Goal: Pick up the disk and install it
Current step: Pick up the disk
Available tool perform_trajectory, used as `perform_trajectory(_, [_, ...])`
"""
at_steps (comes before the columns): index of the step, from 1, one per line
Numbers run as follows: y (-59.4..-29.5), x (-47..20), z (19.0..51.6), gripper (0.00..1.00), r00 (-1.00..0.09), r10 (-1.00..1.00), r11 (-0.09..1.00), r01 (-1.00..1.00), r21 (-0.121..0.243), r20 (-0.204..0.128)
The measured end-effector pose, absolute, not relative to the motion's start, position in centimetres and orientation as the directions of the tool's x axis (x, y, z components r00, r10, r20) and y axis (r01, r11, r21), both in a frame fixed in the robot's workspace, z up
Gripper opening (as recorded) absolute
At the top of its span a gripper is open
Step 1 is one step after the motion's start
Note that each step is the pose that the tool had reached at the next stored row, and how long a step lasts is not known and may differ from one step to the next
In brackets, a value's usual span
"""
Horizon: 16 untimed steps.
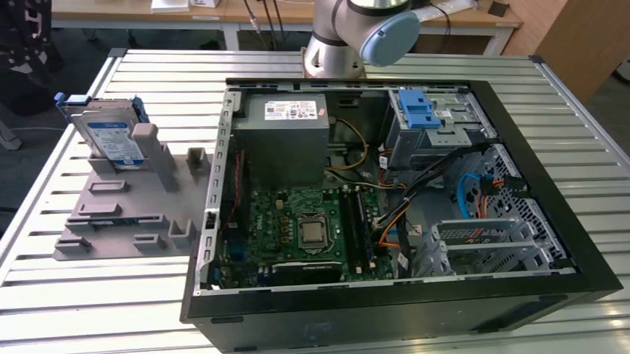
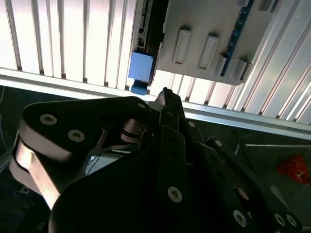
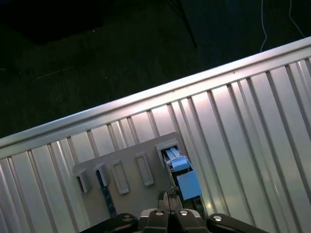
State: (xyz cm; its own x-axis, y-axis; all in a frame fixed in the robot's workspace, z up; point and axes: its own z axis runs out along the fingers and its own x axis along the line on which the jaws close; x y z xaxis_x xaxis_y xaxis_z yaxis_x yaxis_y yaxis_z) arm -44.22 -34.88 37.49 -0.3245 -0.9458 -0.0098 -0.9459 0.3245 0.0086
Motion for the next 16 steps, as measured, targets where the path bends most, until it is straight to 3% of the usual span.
perform_trajectory(13, [-34.59,-43.60,36.88,0.11,-0.255,-0.967,0.255,-0.967,0.007,-0.012])
perform_trajectory(15, [-34.46,-43.55,36.83,0.23,-0.249,-0.968,0.249,-0.969,0.007,-0.012])
perform_trajectory(16, [-34.39,-43.54,36.80,0.23,-0.245,-0.969,0.245,-0.969,0.007,-0.012])
